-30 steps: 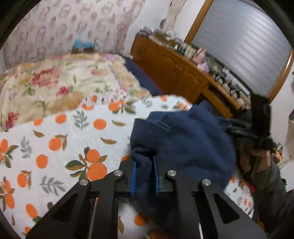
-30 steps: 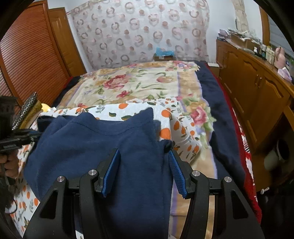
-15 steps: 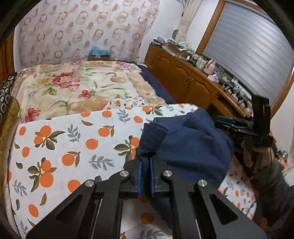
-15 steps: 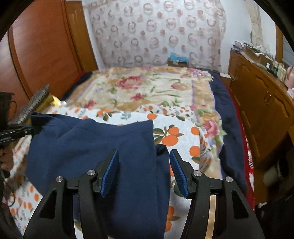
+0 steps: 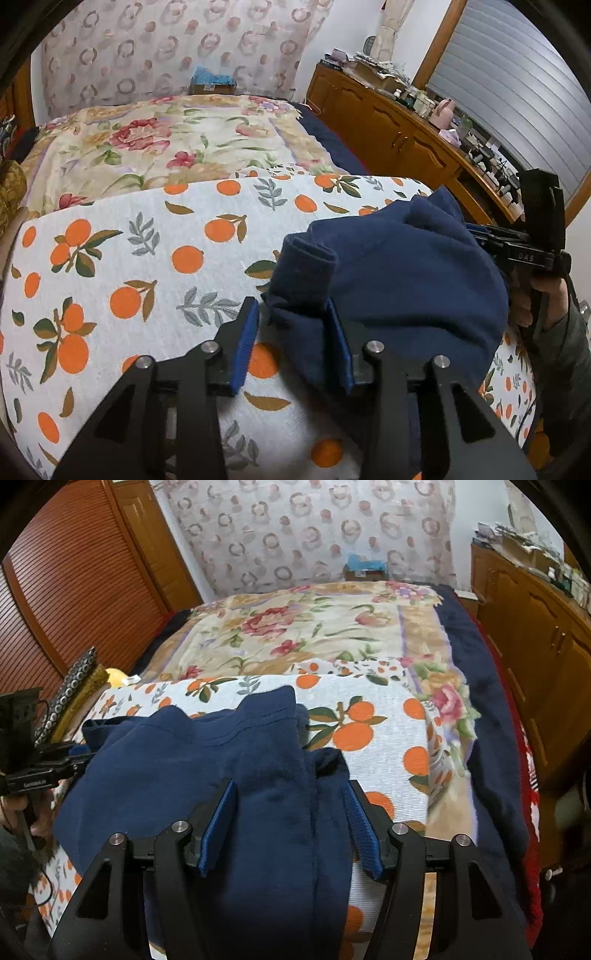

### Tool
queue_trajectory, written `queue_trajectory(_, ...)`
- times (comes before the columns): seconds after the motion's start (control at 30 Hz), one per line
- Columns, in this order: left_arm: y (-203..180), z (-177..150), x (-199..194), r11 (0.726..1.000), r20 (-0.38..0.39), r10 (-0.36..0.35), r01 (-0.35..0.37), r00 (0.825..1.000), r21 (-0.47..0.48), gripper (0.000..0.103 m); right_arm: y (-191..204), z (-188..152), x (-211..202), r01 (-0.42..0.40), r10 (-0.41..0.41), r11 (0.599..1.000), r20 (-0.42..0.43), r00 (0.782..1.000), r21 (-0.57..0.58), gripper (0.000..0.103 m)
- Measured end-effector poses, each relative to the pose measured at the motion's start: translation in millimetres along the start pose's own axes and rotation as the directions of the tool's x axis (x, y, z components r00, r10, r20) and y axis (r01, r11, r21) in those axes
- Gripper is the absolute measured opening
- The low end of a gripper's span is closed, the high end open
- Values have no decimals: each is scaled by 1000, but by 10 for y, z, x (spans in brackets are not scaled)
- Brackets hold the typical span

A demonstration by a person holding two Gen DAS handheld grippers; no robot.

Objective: Fold small clothes

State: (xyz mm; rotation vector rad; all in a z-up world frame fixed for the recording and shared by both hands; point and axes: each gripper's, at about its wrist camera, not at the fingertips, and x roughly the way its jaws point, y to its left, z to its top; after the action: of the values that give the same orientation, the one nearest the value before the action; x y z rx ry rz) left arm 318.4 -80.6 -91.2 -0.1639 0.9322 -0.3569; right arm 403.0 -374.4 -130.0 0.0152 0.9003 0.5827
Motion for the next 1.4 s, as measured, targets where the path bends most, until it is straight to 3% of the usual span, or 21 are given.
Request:
queue_trajectory(0.13,-48,6,40,999,20,15,-16,1000,32,43,68,2,-2,-53,53,998,-5,999,-12,32)
queue_trajectory(0.17,-56,11,52,999,25,14,-15,1000,35,44,93,3,-2,-65,65,998,-6,998,-19,20)
queue_trajectory(0.23,-50,40,70,999,28,7,-8,1000,32,44,158,1,-16,-67,67,997,-6,998,-41,15)
queue_trajectory(0.3,-22,74,77,1000,25,-10,10,1000,9,44,218,-15,-50,-62,62,996,9,998,-60,13)
queue_trajectory(0.33,-8,90,81,1000,18,-29,29,999,-3,39,235,-27,-73,-52,53,997,18,998,-62,12)
queue_trajectory(0.37,0,105,93,999,9,-53,53,999,-6,15,262,-36,-103,-42,44,997,29,999,-66,12)
queue_trajectory(0.4,6,108,98,995,-7,-99,99,995,-16,13,282,-38,-135,-36,39,997,46,998,-71,12)
queue_trajectory(0.43,-12,110,60,996,0,-92,92,996,-3,10,302,-42,-176,-31,36,997,64,997,-74,12)
queue_trajectory(0.57,-144,126,-238,995,71,-102,100,992,32,8,411,-37,-425,-23,35,996,143,989,-84,11)
queue_trajectory(0.87,-111,30,-1160,990,239,-142,138,961,35,7,927,134,-898,-1,46,989,299,953,-149,10)
queue_trajectory(1.13,228,-143,-1935,997,358,-71,74,931,6,7,1635,449,-933,-42,133,967,358,924,-252,10)
queue_trajectory(1.4,818,-453,-2798,995,487,71,-29,871,-93,7,2702,1009,-761,-108,276,899,358,892,-425,10)
